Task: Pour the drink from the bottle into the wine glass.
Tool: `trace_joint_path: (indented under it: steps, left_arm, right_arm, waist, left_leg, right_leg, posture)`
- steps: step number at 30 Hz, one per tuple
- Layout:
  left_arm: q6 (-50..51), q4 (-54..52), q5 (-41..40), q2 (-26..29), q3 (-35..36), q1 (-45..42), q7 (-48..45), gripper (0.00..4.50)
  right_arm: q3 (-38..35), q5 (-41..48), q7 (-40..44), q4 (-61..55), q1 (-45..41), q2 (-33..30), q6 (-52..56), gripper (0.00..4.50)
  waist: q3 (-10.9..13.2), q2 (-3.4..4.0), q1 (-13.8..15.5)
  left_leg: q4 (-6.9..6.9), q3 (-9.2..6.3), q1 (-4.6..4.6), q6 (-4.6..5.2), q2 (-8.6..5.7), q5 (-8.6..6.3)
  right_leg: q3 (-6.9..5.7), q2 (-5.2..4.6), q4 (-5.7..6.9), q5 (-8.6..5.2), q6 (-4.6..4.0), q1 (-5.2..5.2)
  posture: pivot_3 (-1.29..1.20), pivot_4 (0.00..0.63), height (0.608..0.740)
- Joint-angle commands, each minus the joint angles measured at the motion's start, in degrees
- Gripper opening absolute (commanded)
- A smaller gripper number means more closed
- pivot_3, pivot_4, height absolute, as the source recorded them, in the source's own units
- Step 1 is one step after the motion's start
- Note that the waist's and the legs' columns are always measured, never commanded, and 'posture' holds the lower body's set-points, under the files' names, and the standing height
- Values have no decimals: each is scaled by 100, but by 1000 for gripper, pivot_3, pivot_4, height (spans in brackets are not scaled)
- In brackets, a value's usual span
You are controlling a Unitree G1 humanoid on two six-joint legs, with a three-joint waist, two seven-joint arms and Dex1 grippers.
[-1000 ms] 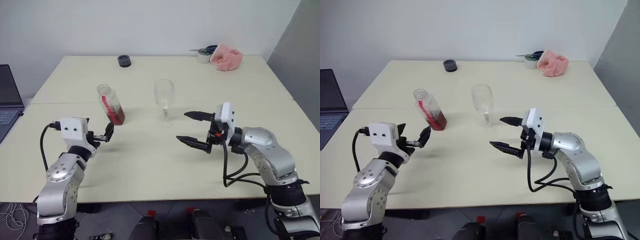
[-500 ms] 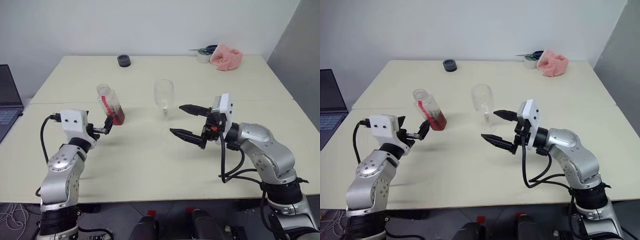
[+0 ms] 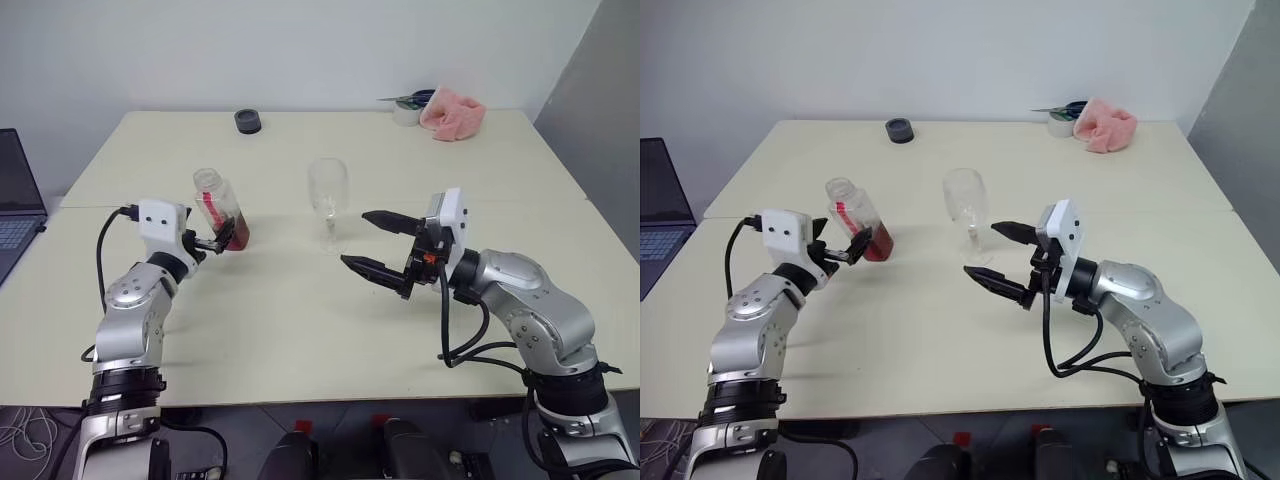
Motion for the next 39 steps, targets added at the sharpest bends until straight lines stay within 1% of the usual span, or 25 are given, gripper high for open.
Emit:
trace_joint_path:
  steps: [1, 10, 16, 19, 20, 21, 23, 28, 30, 35, 39]
  left_arm:
    - [-218, 42, 51, 4, -52, -181, -85, 4500]
    - [-696, 742, 249, -96, -101, -533, 46, 4500]
    - [-1702, 2701, 508, -515, -234, -1250, 38, 4500]
    - [-2249, 3465, 581, -603, -224, -1633, 54, 4500]
    - [-2403, 3681, 607, -597, -199, -1771, 103, 4109]
    - [-2497, 3882, 585, -588, -143, -1931, 147, 3950]
    - [-2645, 4192, 587, -538, -96, -2130, 197, 3381]
    - [-2826, 4465, 519, -386, -12, -2214, 197, 1798]
    - [-2831, 4408, 524, -352, -9, -2122, 174, 1591]
    - [-2776, 4012, 788, -311, -279, -2035, 156, 1590]
    - [-2785, 3506, 1235, -259, -719, -2316, 106, 1590]
  right_arm:
    - [-154, 102, -63, -241, -132, -62, 20, 4441]
    - [-184, 152, -156, -282, -164, -116, 60, 4441]
    - [-157, 135, -178, -197, -293, -53, 41, 4441]
    - [-148, 118, -183, -198, -289, -54, 38, 4441]
    - [-145, 110, -189, -203, -284, -54, 40, 4500]
    - [-177, 138, -233, -215, -271, -33, 70, 4500]
    - [-186, 134, -281, -225, -257, -18, 75, 4500]
    - [-218, 118, -369, -298, -191, -35, 67, 4500]
    - [-213, 120, -398, -309, -173, -31, 63, 4500]
    - [-202, 96, -412, -304, -175, -34, 40, 4500]
    - [-215, 4, -422, -223, -253, -47, -35, 4500]
  waist:
    - [0, 0, -1]
    - [0, -1, -4]
    - [-2, -4, 0]
    - [0, -9, -2]
    - [2, -11, -3]
    - [2, -12, -1]
    - [2, -14, -2]
    - [2, -14, -28]
    - [2, -14, -28]
    - [2, -14, -22]
    - [2, -16, -14]
  left_leg:
    - [0, 0, 0, 0, 0, 0]
    - [1, -4, -3, 0, -3, 0]
    - [3, -3, -2, 1, -8, 0]
    - [3, -2, -7, 1, -9, 0]
    - [3, -2, -8, 1, -8, 0]
    - [3, -2, -11, 1, -8, 0]
    - [3, -4, -11, 1, -8, 0]
    - [2, 2, -10, 1, -10, 0]
    - [1, 2, -12, 1, -10, 0]
    - [1, 2, -11, 1, -10, 0]
    - [3, 1, -13, 1, -12, 0]
  right_leg:
    - [0, 0, 0, 0, 0, 0]
    - [1, -3, 1, 0, 0, -2]
    - [-12, -5, 1, 0, 1, -2]
    - [-14, -5, -1, 0, 1, -6]
    - [-14, -6, 0, 0, 1, -8]
    - [-13, -6, 2, 0, 1, -12]
    - [-14, -6, 3, 0, 1, -13]
    - [-8, -7, 4, 0, 2, -16]
    - [-8, -7, 5, 0, 2, -19]
    - [-6, -7, 7, 0, 2, -19]
    - [-7, -7, 6, 0, 2, -18]
  posture:
    - [0, 150, 740]
    - [0, 150, 740]
    - [0, 150, 740]
    - [0, 150, 740]
    - [0, 150, 740]
    - [0, 150, 740]
    - [0, 150, 740]
    - [0, 150, 740]
    - [0, 150, 740]
    - [0, 150, 740]
    - [0, 150, 740]
